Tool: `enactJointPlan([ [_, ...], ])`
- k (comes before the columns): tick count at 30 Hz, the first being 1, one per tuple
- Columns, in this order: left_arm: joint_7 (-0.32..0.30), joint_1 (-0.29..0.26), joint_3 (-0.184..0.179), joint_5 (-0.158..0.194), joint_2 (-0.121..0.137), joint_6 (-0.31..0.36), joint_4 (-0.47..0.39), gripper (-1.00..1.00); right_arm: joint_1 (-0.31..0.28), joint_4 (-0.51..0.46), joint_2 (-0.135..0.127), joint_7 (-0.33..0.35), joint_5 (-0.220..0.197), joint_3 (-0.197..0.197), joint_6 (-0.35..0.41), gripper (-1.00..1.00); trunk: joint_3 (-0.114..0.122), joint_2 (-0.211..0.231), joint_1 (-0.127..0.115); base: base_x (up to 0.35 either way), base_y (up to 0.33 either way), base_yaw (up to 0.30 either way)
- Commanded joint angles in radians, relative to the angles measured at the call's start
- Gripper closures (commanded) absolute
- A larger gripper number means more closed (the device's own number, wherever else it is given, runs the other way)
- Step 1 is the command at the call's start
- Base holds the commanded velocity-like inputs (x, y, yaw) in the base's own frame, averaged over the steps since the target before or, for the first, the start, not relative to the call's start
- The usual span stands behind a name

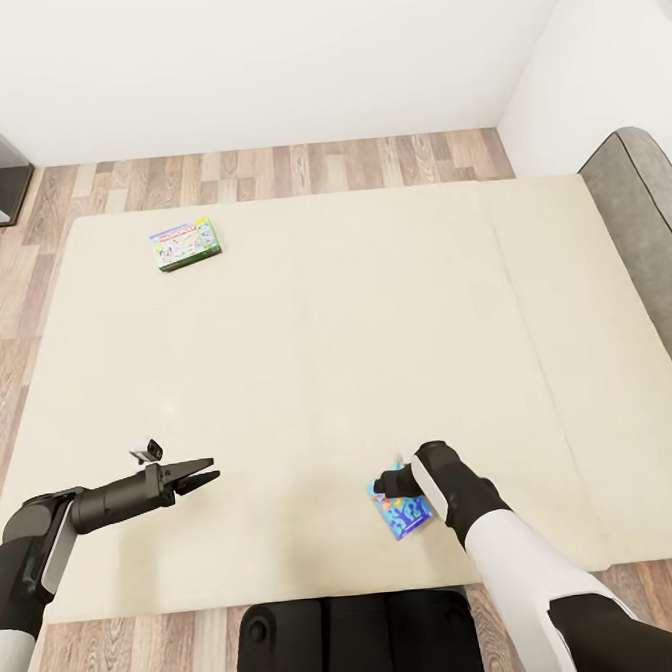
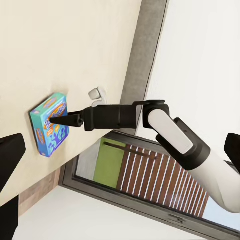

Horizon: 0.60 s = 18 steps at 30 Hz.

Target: Put all the toys in the child's room - the three board games (two on the bed and one on the table), the two jigsaw puzzles on the table, and the tennis ball on the table - inside the toy box on the table in the child's room.

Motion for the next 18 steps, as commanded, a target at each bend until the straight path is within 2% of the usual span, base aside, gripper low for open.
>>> enactJointPlan([
  [1,-0.003,0.0,0.0,0.001,0.0,0.011,0.0,-1.0,0.0,-0.001,0.0,0.0,-0.002,0.001,0.005,-1.0,-0.001,-0.002,0.001,0.0,0.0,0.0],
  [18,-0.003,0.0,0.001,0.001,0.0,0.011,0.0,-1.0,0.0,0.0,0.0,0.0,-0.001,0.001,0.003,-1.0,-0.001,-0.002,0.001,0.0,0.011,0.0],
])
